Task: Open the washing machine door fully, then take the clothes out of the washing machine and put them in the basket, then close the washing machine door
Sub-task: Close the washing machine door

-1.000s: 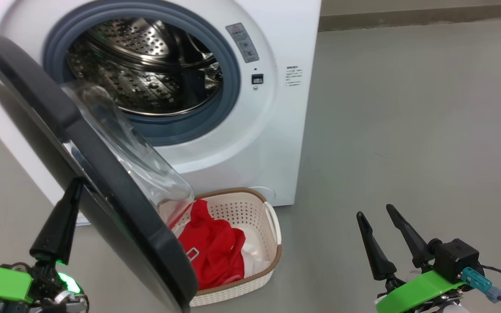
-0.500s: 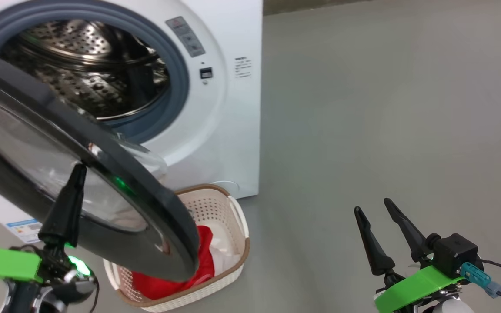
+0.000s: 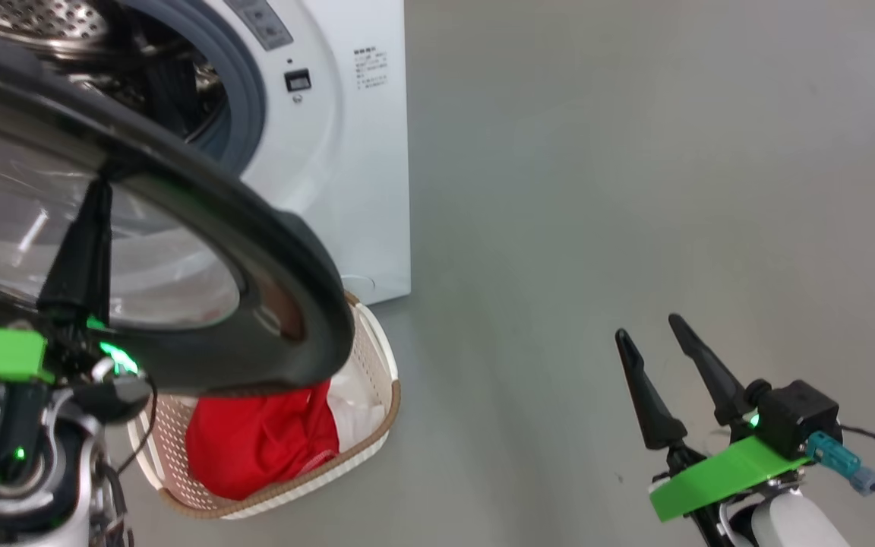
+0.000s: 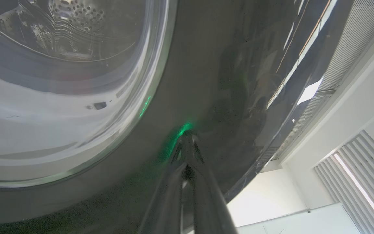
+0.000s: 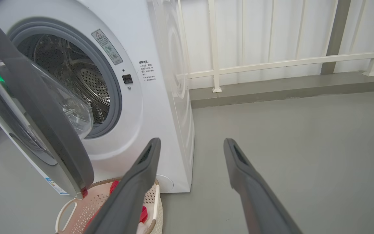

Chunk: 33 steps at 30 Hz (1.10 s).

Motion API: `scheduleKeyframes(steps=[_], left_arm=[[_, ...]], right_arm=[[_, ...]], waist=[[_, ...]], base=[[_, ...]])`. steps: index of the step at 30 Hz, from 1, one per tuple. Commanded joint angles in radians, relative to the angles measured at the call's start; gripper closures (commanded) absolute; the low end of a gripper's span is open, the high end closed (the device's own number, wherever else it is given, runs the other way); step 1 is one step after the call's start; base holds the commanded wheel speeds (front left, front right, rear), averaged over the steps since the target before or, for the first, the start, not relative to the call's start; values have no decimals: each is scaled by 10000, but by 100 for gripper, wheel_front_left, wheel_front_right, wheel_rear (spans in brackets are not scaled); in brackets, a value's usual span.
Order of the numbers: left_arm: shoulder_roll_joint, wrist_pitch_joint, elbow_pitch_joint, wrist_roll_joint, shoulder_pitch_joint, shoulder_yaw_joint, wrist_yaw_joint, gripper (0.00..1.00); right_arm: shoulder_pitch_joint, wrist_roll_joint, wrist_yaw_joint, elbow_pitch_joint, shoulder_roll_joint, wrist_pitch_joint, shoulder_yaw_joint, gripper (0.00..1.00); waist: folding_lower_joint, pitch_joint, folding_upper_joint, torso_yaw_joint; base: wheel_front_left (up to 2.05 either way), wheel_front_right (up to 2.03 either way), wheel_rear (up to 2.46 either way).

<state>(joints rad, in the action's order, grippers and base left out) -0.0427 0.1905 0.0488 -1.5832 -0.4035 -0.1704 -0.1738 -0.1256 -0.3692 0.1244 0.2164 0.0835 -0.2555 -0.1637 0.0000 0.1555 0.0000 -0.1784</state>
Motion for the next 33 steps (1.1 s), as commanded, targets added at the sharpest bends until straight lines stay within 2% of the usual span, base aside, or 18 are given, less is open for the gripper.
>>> scheduleKeyframes(steps=[1, 17, 27, 28, 29, 30, 33], left_arm=[[-220, -38, 151, 118, -519, -218, 186, 100], [-592, -192, -1979, 500, -3234, 73, 970, 100], [-603, -87, -3139, 468, -3785, 183, 1583, 100], [-608, -94, -3231, 474, -3730, 171, 1635, 81], [-609, -107, -3301, 483, -3650, 159, 1701, 53], [-608, -81, -3342, 484, -3545, 167, 1761, 0], [-662, 95, -3409, 558, -3103, 280, 1934, 0]], right_arm=[[-371, 48, 63, -305, -22, -63, -128, 0], [-1116, 84, 63, -380, 119, -63, -212, 0], [-1203, 82, 63, -346, 185, -63, -221, 0], [-1192, 96, 63, -327, 177, -63, -222, 0], [-1175, 106, 63, -312, 169, -63, -222, 0], [-1152, 109, 63, -303, 164, -63, -217, 0], [-1048, 112, 63, -280, 153, -63, -167, 0]], waist=[[0, 274, 0, -105], [0, 1311, 0, -177], [0, 1323, 0, -76], [0, 1269, 0, -56], [0, 1196, 0, -32], [0, 1117, 0, -6], [0, 852, 0, 105]], base=[[0, 0, 0], [0, 0, 0], [0, 0, 0], [0, 0, 0], [0, 0, 0], [0, 0, 0], [0, 0, 0]])
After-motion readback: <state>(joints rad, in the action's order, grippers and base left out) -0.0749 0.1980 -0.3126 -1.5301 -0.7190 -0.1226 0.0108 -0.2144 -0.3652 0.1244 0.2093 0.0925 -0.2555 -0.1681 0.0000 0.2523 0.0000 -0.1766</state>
